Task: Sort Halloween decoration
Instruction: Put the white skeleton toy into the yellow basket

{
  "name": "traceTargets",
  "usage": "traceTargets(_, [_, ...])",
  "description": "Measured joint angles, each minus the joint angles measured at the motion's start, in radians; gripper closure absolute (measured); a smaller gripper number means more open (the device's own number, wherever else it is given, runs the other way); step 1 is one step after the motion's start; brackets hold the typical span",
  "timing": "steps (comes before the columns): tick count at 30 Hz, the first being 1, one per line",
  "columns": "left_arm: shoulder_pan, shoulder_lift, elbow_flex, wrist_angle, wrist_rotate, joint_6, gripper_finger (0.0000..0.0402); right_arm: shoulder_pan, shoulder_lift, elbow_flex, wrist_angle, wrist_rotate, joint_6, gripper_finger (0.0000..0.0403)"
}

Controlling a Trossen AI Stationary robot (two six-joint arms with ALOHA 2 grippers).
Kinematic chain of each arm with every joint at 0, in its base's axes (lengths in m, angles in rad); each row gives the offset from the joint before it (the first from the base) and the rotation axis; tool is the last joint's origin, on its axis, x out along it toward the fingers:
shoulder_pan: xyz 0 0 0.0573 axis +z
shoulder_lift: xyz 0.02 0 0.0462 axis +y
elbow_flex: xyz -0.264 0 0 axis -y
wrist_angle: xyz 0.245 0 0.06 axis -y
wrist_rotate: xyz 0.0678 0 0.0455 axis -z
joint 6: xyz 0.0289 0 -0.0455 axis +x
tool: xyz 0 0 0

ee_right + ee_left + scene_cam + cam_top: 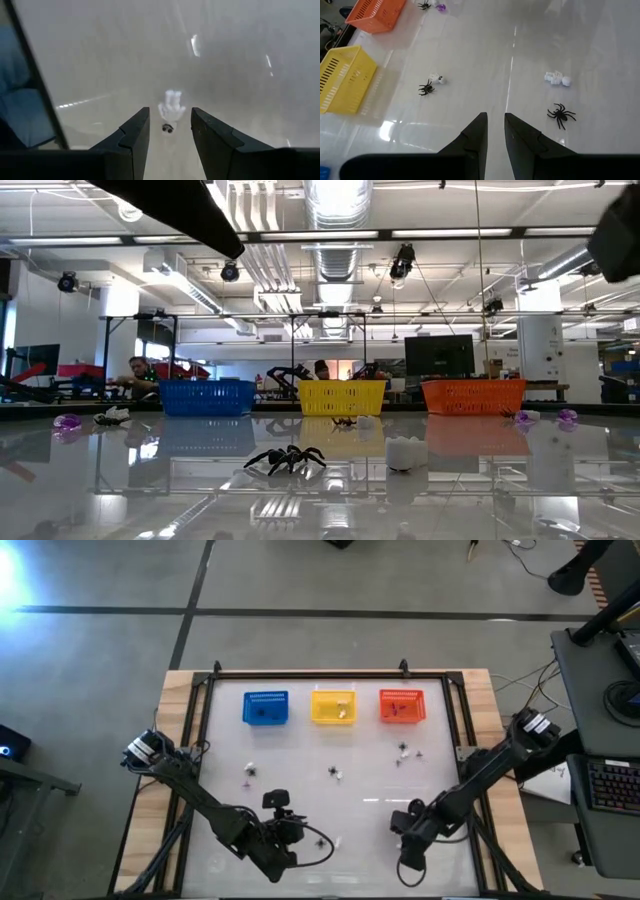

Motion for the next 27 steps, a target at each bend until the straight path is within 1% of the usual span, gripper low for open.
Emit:
traceTargets(8, [0.000,0.000,0.000,0.000,0.005,-0.004,0.0354,0.032,0.091,0.001,0.062,0.015,0.014,0.0266])
traceTargets(11, [0.000,0.000,0.000,0.001,0.009,-0.004,0.0354,0.035,0.118,0.020,0.035,0.025,0.025,0.0266])
traceTargets(14, [0.000,0.000,0.000,0.001,0.009,-0.005,0.0354,0.035,0.141,0.031,-0.002,0.026,0.069,0.0271])
traceTargets(17, [0.000,0.000,0.000,0.001,0.010,-0.005,0.0354,0.035,0.148,0.030,-0.009,0.026,0.075,0.0297])
traceTargets(21, [0.000,0.000,0.000,0.001,0.013,-0.005,0.0354,0.035,0.144,0.029,-0.013,0.028,0.086,0.0356])
traceTargets(23, [0.000,0.000,0.000,0.001,0.013,-0.005,0.0354,0.035,0.142,0.029,-0.008,0.033,0.085,0.0379])
traceTargets(27, [0.000,0.000,0.000,0.001,0.019,-0.004,0.0354,0.035,0.124,0.035,-0.012,0.034,0.085,0.0385])
